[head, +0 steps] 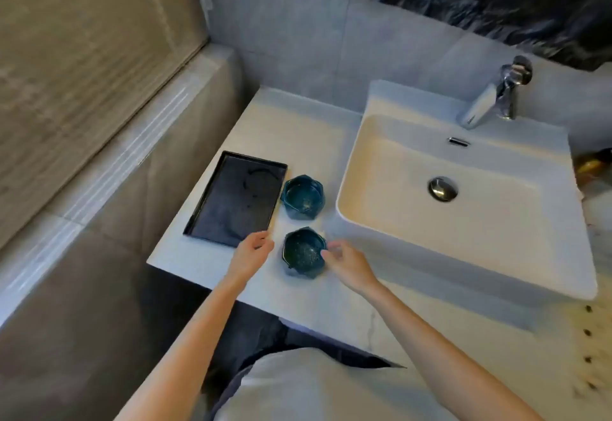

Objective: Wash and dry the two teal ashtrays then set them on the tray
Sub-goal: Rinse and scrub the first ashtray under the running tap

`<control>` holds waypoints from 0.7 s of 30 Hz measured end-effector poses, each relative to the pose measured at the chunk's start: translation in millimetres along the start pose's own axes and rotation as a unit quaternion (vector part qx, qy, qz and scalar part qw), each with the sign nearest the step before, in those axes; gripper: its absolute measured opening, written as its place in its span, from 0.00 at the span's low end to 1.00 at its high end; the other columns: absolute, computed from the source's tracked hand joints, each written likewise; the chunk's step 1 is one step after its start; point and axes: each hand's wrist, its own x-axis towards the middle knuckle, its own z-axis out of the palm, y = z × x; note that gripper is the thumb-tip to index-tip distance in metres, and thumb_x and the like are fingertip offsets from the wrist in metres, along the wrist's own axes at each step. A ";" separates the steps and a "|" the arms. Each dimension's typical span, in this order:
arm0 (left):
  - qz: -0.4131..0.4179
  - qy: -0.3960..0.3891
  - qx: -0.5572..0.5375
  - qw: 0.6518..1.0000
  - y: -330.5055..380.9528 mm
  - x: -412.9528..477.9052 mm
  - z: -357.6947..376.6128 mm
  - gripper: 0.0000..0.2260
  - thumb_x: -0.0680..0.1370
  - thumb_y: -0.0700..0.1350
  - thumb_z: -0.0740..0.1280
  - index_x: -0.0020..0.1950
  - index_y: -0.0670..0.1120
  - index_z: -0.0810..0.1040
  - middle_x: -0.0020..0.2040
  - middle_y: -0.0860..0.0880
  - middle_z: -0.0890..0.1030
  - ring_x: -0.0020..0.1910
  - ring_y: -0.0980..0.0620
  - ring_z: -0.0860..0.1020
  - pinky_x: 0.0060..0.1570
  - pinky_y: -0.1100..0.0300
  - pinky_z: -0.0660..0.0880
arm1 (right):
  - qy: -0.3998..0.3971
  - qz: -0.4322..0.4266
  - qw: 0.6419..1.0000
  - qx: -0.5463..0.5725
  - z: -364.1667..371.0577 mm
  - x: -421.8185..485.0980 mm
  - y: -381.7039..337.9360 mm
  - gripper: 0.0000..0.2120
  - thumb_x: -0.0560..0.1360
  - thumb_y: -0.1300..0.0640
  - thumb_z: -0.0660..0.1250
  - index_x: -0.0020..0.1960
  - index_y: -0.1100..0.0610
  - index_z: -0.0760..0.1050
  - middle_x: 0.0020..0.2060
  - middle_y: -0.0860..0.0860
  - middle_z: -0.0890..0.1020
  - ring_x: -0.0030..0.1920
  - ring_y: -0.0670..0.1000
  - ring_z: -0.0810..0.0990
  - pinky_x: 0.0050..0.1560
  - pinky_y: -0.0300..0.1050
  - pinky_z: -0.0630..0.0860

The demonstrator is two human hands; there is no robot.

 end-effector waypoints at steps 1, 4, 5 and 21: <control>-0.023 -0.030 0.000 0.999 -0.5 2.7 -3.0 0.19 0.80 0.46 0.63 0.70 0.45 0.69 0.64 0.45 0.75 0.59 0.47 0.74 0.54 0.54 0.73 | 0.021 0.006 1.000 -0.017 5.7 2.8 -5.0 0.15 0.79 0.50 0.63 0.61 0.58 0.72 0.53 0.54 0.79 0.54 0.54 0.77 0.52 0.45 0.72; -0.063 -0.120 -0.003 0.991 -4.1 7.6 -5.8 0.19 0.80 0.47 0.63 0.71 0.47 0.68 0.62 0.46 0.75 0.56 0.48 0.76 0.52 0.56 0.72 | 0.061 0.040 0.996 -0.057 16.9 6.3 -15.6 0.17 0.79 0.50 0.63 0.65 0.56 0.68 0.51 0.54 0.80 0.52 0.56 0.79 0.46 0.44 0.70; -0.074 -0.144 -0.005 0.987 -4.5 8.5 -5.9 0.19 0.80 0.47 0.63 0.71 0.47 0.69 0.61 0.47 0.76 0.55 0.49 0.76 0.52 0.57 0.72 | 0.058 0.059 0.994 -0.066 21.2 8.2 -15.8 0.16 0.80 0.51 0.62 0.65 0.56 0.69 0.50 0.54 0.81 0.52 0.57 0.79 0.46 0.44 0.71; -0.043 -0.215 -0.029 0.975 12.8 13.6 -20.5 0.19 0.77 0.47 0.68 0.68 0.49 0.71 0.57 0.45 0.79 0.55 0.48 0.78 0.54 0.56 0.76 | 0.128 0.079 0.988 -0.041 31.7 -8.6 -33.6 0.09 0.80 0.57 0.59 0.51 0.61 0.75 0.37 0.56 0.79 0.39 0.57 0.78 0.41 0.49 0.73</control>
